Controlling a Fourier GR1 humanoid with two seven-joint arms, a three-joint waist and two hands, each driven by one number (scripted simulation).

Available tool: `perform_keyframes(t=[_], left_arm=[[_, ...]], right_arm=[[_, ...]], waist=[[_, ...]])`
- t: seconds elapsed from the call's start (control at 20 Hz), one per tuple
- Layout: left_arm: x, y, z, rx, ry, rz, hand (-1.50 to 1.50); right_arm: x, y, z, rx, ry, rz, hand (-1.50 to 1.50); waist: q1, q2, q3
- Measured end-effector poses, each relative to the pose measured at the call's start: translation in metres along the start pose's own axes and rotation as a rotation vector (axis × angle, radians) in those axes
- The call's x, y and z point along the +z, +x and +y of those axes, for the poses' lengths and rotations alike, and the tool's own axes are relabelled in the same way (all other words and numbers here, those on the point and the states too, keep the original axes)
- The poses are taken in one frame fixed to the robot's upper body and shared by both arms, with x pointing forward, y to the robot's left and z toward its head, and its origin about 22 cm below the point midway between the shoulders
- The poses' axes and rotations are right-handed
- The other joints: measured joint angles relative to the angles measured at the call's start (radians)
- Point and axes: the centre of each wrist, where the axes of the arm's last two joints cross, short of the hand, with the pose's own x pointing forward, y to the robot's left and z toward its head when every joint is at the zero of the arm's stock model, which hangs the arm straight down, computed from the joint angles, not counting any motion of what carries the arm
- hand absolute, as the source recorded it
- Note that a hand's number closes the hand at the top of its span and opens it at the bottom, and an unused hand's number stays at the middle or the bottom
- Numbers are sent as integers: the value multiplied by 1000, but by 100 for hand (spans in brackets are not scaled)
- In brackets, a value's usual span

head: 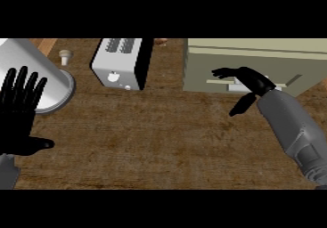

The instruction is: Pick up the cup, place it into the drawer and close the drawer

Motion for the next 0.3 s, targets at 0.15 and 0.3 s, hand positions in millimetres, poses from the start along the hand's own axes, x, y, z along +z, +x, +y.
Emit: perform_keyframes(t=[0.15,0.3], left_arm=[[-1,-1,-1,2,-7,0,-150],[1,-3,0,-1,-12,0,-150]], right_arm=[[3,-4,-3,-12,10,-8,-150],[4,-6,-2,-24,11,-4,-150]], waist=[[8,0,-1],[12,-1,-3]])
